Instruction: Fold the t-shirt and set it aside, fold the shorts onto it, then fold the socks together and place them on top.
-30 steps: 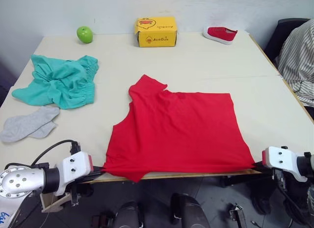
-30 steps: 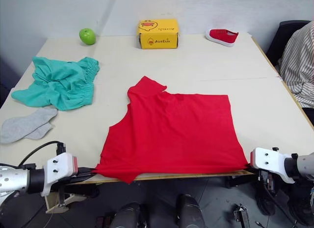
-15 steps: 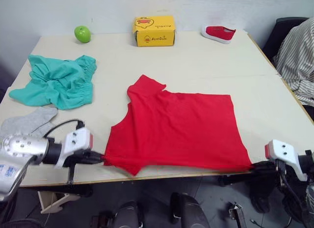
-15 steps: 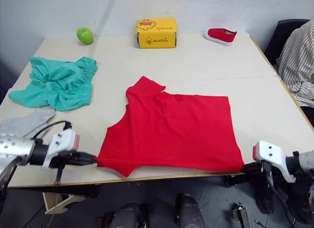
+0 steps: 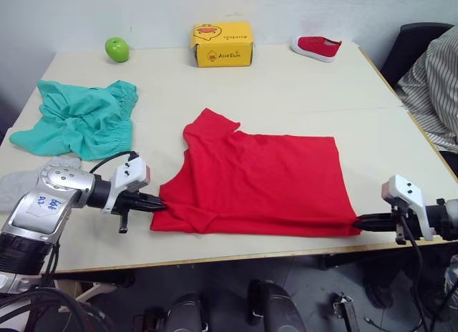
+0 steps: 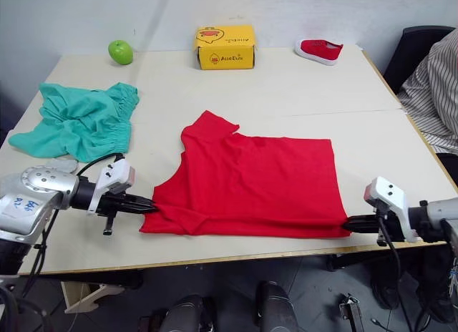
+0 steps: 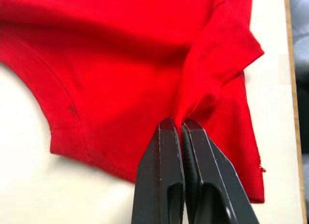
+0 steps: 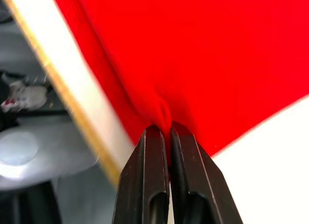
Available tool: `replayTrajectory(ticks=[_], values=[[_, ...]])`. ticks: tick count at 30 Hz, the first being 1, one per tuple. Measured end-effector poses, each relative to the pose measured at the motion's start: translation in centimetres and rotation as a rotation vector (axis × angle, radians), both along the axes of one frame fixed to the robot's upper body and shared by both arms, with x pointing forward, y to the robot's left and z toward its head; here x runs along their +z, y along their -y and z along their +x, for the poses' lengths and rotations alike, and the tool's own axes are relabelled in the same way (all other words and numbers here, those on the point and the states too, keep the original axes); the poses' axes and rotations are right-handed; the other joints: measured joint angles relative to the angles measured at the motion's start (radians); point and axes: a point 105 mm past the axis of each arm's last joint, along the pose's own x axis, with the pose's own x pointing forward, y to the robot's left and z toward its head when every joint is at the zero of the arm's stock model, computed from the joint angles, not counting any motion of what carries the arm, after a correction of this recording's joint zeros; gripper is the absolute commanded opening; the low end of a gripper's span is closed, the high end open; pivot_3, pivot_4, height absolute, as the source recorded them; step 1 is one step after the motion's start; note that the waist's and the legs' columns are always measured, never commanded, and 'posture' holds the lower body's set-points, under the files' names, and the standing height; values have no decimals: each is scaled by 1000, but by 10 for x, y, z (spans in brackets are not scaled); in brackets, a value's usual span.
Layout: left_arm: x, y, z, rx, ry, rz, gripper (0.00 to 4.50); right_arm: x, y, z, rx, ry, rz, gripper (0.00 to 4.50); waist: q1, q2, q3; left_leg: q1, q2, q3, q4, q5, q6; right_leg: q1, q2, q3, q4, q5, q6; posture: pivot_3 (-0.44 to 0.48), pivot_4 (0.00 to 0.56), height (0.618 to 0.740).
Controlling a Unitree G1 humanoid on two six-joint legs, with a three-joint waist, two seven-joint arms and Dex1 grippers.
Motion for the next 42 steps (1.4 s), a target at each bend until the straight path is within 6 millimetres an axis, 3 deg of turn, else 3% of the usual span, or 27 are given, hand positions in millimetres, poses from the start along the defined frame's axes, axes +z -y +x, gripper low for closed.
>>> replayTrajectory(ticks=[6,12,13,15,16,18,21,23,24,26,28,31,35,38,42], values=[[1,-2,4,56,3,-34,0,4,2,7,-29,29,0,24,0,0,0,0,0,0,0,0,0,0,0,0,0,0,0,0,150,740],[-1,1,10,93,16,-75,0,-7,0,10,-56,25,13,24,0,0,0,0,0,0,0,0,0,0,0,0,1,0,0,0,150,740],[-3,-2,12,114,17,-74,475,-6,-1,15,-68,49,25,0,0,0,0,0,0,0,0,1,0,0,0,0,1,0,0,0,150,740],[-5,-3,15,144,23,-80,940,-7,-4,22,-89,86,41,0,-2,-1,0,0,0,0,0,1,0,0,0,1,1,0,0,0,150,740],[-6,-2,16,152,25,-88,1315,-7,-5,25,-104,103,50,515,-2,-1,0,0,0,0,0,1,0,0,0,0,1,0,0,0,150,740],[-6,-2,17,173,28,-112,1928,-4,-6,31,-136,142,62,1014,-1,-1,0,0,0,0,0,1,0,0,0,1,1,0,0,0,150,740],[-7,-6,18,229,55,-157,3016,2,4,32,-190,201,58,2181,-1,-1,0,0,0,0,0,1,0,0,0,1,1,0,0,0,150,740],[-6,-11,22,286,106,-194,3320,1,14,26,-220,225,48,2899,4,-1,0,0,0,0,0,1,0,0,0,0,1,0,0,0,150,740],[-3,-15,24,316,154,-223,3227,1,19,23,-234,236,45,3240,6,-1,0,0,0,0,0,1,0,0,-1,0,1,0,0,0,150,740],[6,-23,23,343,225,-268,2849,5,25,18,-258,259,58,3252,6,-1,0,0,0,0,0,1,0,0,-1,1,1,0,1,0,150,740],[17,-30,15,335,264,-329,2206,18,19,12,-233,303,97,2801,3,-1,0,1,1,0,0,1,0,0,-1,1,1,0,1,0,150,740],[24,-19,-10,184,260,-335,1177,29,-7,2,-129,342,142,1701,-3,-1,-1,1,2,0,0,1,-1,0,0,1,1,0,0,0,150,740],[-1,13,-45,-79,198,-266,0,3,-58,-13,71,349,156,197,-1,-1,-1,1,1,0,-1,0,-2,0,0,1,1,0,-1,0,150,740],[-9,29,-51,-158,210,-262,0,-9,-73,-12,137,374,146,14,8,-2,-1,1,1,0,-1,0,0,1,-1,1,1,0,0,0,150,740],[-28,53,-51,-257,228,-221,0,-21,-74,3,142,430,126,14,13,-2,-2,1,-1,0,-1,0,0,1,-1,0,0,1,0,0,150,740]])
